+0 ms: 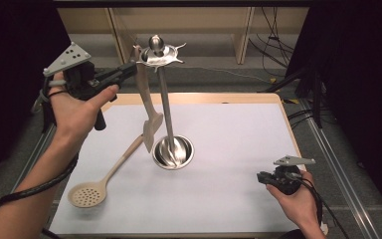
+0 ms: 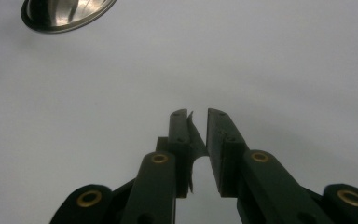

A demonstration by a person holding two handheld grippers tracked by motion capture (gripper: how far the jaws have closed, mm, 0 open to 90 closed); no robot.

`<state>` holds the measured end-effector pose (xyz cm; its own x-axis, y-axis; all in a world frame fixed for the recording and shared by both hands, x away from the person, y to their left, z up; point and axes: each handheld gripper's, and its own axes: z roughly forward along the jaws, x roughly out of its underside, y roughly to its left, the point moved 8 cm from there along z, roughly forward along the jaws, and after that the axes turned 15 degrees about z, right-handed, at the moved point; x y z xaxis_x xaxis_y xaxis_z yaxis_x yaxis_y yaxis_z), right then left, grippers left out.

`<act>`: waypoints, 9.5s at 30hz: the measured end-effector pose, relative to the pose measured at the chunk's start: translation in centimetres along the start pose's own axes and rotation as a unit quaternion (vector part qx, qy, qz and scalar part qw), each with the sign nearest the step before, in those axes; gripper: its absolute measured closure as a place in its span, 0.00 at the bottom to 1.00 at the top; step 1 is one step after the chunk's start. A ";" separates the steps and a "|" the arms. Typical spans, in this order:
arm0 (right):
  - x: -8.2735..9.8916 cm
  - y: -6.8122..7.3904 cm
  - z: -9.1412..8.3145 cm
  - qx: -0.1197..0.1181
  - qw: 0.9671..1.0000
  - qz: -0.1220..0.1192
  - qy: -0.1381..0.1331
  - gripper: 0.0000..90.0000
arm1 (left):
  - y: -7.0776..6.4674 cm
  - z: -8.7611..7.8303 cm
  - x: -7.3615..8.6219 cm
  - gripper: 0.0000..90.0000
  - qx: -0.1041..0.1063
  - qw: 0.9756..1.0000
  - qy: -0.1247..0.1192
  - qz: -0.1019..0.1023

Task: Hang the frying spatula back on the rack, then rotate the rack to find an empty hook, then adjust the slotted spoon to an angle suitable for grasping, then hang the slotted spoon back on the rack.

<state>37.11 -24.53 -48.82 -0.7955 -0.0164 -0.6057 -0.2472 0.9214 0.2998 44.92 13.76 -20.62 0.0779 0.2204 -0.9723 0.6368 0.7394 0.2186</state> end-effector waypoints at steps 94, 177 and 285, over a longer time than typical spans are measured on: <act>0.0 -0.6 -0.6 0.010 1.000 -0.001 -0.006 0.81 | 2.1 -3.9 27.5 0.54 -0.018 0.941 0.336 0.038; 0.0 -0.5 -0.3 0.003 1.000 -0.016 -0.010 0.80 | -1.5 -6.0 31.2 0.51 0.009 0.867 0.496 -0.053; 0.1 0.1 -0.6 0.008 1.000 -0.018 -0.002 0.82 | -3.0 -5.7 32.0 0.87 0.050 0.881 0.464 -0.075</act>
<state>36.70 -24.65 -48.41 -0.7835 -0.0483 -0.6195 -0.2671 0.9263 0.2658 41.15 22.22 -51.89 -0.6442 0.5843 -0.4935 0.6547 0.7549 0.0391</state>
